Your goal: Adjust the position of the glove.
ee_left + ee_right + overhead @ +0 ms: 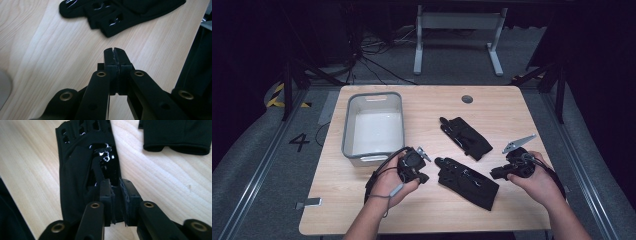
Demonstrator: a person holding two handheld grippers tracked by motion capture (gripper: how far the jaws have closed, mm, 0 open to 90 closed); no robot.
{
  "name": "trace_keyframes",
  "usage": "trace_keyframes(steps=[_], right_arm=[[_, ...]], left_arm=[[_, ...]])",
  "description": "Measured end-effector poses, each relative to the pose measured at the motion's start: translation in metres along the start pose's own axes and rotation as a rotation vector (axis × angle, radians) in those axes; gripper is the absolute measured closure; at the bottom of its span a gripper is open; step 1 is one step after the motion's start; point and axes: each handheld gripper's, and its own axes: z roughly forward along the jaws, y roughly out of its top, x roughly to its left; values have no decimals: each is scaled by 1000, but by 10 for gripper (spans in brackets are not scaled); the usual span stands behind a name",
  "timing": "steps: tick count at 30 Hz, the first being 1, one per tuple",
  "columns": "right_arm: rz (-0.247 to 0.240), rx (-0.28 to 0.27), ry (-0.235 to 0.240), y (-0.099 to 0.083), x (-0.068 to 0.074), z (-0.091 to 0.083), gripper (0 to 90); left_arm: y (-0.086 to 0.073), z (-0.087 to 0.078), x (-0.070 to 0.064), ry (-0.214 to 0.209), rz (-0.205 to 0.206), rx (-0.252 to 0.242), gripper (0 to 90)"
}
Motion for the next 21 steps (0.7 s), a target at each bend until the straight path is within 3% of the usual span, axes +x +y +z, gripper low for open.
trace_keyframes(steps=[8, 17, 21], right_arm=[[-6, 2, -6, -6, 7, -1, 858], [15, 31, -19, -16, 7, 4, 874], [18, 36, -23, -20, 7, 6, 885]], left_arm=[[14, 17, -7, -26, 41, 13, 900], [22, 39, -4, -51, 6, -30, 900], [29, 46, -5, -42, 21, -26, 900]])
